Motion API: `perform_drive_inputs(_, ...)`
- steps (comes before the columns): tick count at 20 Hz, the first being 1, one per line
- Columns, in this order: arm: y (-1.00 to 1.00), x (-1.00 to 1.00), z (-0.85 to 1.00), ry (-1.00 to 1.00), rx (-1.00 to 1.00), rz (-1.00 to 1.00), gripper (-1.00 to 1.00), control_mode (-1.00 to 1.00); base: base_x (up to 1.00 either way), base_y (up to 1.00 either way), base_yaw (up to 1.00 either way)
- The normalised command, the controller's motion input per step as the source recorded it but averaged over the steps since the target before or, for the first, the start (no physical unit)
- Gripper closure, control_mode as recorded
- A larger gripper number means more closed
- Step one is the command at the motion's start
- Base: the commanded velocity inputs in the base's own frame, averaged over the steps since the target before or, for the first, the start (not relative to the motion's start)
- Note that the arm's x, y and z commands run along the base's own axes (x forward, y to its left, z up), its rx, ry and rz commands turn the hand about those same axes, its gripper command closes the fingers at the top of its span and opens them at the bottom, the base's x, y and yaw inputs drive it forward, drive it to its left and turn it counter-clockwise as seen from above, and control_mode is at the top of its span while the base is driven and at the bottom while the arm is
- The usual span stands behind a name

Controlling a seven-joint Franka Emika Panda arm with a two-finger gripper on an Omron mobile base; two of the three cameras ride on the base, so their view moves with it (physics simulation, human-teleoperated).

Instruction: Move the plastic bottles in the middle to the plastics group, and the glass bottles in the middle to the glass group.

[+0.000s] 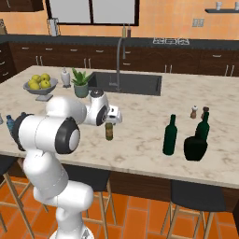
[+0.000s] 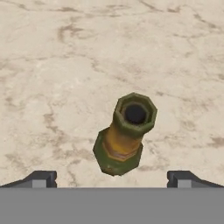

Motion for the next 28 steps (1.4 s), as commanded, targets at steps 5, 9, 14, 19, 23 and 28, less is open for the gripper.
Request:
perform_drive_inputs(5,0.00,0.20,-0.08,0.00,0.00,0.00,-1.00,-1.00,0.00,0.00,0.00)
perform_drive_inputs(9,-0.04,0.17,-0.15,0.00,0.00,0.00,-1.00,-1.00,0.00,0.00,0.00)
perform_drive_inputs(14,-0.02,0.07,-0.19,0.00,0.00,0.00,-1.00,-1.00,0.00,0.00,0.00)
perform_drive_inputs(19,-0.02,0.00,-0.01,-0.01,0.00,0.00,-1.00,-1.00,0.00,0.00,0.00)
perform_drive_inputs(23,0.00,0.00,0.00,-0.12,0.00,0.00,-1.00,-1.00,0.00,0.00,0.00)
perform_drive_inputs(28,0.00,0.00,0.00,-0.10,0.01,0.00,-1.00,-1.00,0.00,0.00,0.00)
